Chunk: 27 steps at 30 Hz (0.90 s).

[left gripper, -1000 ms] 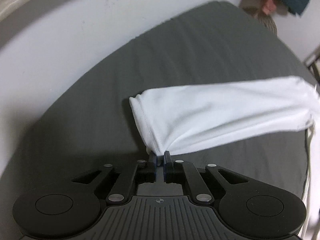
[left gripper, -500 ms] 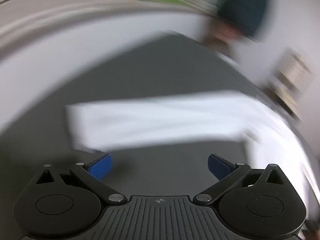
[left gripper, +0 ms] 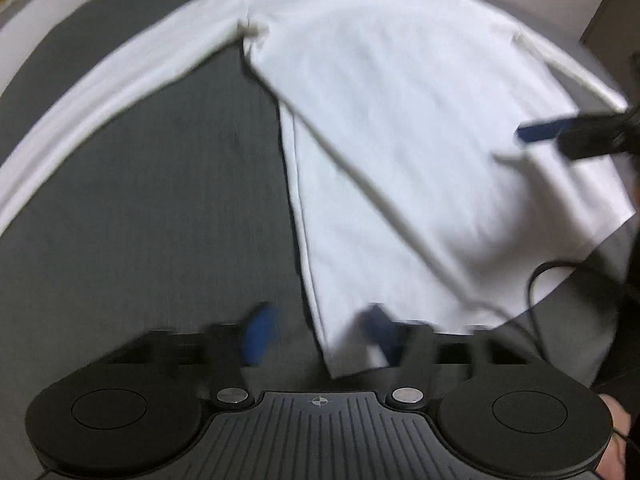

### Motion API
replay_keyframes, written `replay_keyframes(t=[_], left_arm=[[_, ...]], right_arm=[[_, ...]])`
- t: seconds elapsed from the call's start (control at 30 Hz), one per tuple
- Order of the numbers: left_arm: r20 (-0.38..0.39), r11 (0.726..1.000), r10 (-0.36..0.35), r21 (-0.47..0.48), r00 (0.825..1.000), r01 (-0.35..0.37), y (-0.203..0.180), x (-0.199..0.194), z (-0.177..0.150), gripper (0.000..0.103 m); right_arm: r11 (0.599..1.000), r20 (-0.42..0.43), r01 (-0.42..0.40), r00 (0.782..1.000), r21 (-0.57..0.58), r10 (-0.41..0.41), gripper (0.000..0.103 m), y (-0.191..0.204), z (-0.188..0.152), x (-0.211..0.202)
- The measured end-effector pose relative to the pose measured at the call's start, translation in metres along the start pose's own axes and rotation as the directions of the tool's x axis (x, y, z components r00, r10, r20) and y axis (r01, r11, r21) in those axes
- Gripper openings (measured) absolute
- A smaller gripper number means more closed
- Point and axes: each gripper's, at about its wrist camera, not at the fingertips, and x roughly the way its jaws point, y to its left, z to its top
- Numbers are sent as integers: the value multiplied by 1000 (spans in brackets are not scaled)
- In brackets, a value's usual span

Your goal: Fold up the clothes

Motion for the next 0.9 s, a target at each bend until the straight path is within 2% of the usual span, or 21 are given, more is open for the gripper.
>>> replay_keyframes(t=[0.07, 0.13, 0.17, 0.23, 0.27, 0.33, 0.4, 0.47, 0.6, 0.77, 0.83, 0.9], left_arm=[[-1, 1000, -24, -16, 1000, 24, -2, -4, 2, 14], [-15, 997, -62, -51, 998, 61, -2, -6, 2, 2], [-17, 996, -67, -65, 998, 65, -1, -8, 1, 2], [8, 982, -100, -161, 995, 100, 12, -16, -3, 2], [40, 960, -135, -243, 990, 140, 21, -18, -5, 2], [128, 874, -205, -423, 970, 241, 47, -34, -19, 2], [161, 800, -233, -529, 959, 283, 65, -41, -36, 2], [112, 779, -239, -571, 965, 259, 71, -36, -49, 2], [-4, 828, -217, -531, 976, 182, 59, -21, -58, 1], [-43, 882, -157, -456, 987, 121, 51, -22, -47, 3], [-47, 893, -141, -437, 989, 107, 50, -26, -46, 4], [-38, 897, -118, -432, 992, 90, 49, -31, -46, 18]], right_arm=[[1000, 14, -10, 1000, -8, 10, 99, 2, 2, -3], [1000, 22, -12, 1000, -4, 12, 99, 1, 4, -5], [1000, 24, -14, 1000, 3, 14, 99, -1, 5, -5], [1000, 25, -14, 1000, 21, 14, 99, -6, 4, -8], [999, 27, -13, 1000, 30, 13, 99, -8, 4, -9], [999, 38, -18, 999, 46, 16, 99, -11, 5, -13], [998, 51, -31, 998, 59, 28, 99, -12, 7, -17], [997, 55, -40, 998, 60, 36, 99, -11, 9, -19], [998, 26, -25, 999, 54, 23, 99, -11, 8, -14], [998, 0, -8, 1000, 63, 8, 99, -14, 6, -11], [998, 8, -11, 1000, 65, 10, 99, -14, 7, -13], [998, 25, -13, 1000, 63, 12, 99, -12, 9, -18]])
